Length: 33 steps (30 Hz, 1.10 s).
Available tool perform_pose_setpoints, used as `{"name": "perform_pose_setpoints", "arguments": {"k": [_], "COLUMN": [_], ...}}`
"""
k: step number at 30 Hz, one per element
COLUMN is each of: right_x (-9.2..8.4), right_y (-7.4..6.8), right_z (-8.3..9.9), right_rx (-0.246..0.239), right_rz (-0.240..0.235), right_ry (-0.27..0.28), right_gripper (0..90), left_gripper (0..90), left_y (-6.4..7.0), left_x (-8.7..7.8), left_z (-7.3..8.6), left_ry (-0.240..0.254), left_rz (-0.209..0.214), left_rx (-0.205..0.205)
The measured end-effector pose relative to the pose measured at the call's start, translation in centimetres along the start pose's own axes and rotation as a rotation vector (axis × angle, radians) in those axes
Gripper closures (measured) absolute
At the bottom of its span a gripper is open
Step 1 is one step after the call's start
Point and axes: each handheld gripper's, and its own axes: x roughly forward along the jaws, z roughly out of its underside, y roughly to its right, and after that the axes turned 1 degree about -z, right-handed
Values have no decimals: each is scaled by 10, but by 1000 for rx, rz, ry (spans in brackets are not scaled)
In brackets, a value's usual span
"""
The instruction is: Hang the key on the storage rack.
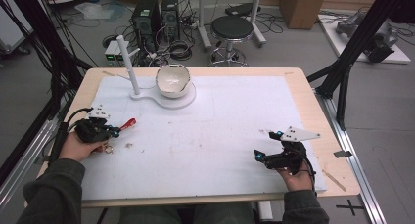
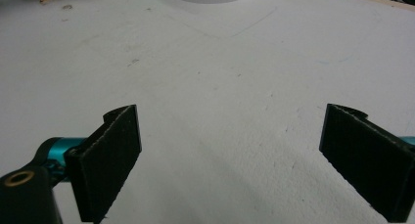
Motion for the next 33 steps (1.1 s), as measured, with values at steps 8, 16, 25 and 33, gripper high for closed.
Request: {"name": "perform_pose_setpoints", "arguments": {"k": [8,16,25,33], "right_x": [-1,0,0,0], "right_y": [0,0,0,1], "right_z": [0,0,0,0], "right_rx": [4,5,3,8], "right_rz": [-1,-1,2,3], "right_ry": [0,-1,3,7], "right_gripper": [73,73,73,73], "left_gripper": [864,864,864,864], "left_y": [1,0,-1,0], "left_x": [-6,-12,-18,-23], "left_z": [0,2,3,4], "left_ry": [28,58,92,108], "left_rz": [28,46,60,63], "left_rx": [0,7,2,-9]}}
